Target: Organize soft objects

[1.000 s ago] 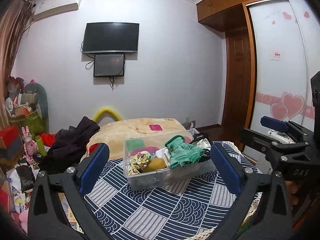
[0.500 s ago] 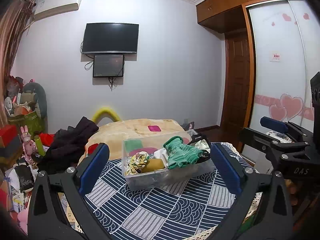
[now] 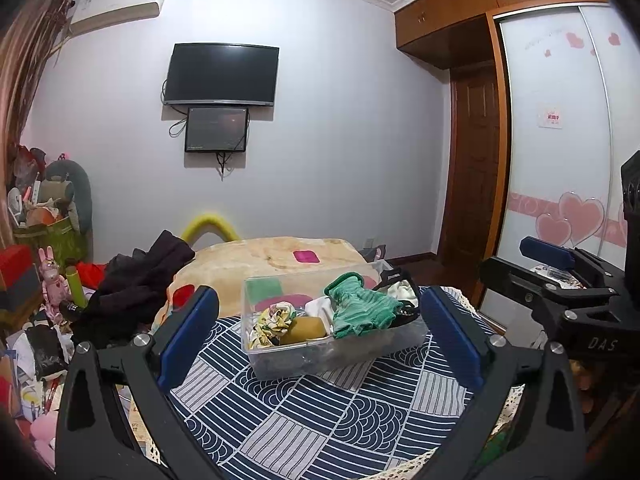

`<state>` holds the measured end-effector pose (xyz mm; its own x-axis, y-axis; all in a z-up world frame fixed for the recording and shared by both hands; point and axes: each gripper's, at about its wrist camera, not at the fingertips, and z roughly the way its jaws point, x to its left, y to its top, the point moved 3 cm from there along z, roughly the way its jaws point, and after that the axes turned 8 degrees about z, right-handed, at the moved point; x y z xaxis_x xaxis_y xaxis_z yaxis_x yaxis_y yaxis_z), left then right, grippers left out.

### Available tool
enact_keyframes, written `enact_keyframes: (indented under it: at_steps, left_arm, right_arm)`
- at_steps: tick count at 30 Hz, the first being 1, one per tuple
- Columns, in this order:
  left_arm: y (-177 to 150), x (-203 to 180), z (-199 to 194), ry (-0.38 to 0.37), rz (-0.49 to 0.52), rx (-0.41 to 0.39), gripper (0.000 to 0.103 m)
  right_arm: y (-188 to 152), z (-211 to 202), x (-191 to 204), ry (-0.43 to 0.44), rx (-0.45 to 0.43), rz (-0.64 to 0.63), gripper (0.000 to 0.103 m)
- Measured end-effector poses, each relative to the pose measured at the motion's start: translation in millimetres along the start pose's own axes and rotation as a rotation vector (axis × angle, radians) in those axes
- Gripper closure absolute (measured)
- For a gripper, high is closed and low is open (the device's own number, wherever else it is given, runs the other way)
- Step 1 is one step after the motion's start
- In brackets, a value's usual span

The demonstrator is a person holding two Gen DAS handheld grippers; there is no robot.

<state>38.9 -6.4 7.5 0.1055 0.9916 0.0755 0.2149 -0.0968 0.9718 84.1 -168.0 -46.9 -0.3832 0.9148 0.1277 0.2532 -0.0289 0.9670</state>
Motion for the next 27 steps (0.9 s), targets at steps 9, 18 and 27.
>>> enact_keyframes:
  at_steps: [9,18,27]
  left_arm:
    - [0.3,0.2,0.6,0.001,-0.008,0.002,0.001]
    - [-0.3,-0.4,-0.8,-0.003,-0.005,0.002,0.001]
    - [0.6,2.8,-2.1,0.002,-0.02,0.002,0.001]
  right_arm:
    - [-0.3,0.2,0.2,0.0,0.0,0.0,0.005]
    - [0.6,-1.6,1.8,0.0,0.002,0.0,0.005]
    - [1.4,-2.8,3.8,0.0,0.003,-0.001,0.005]
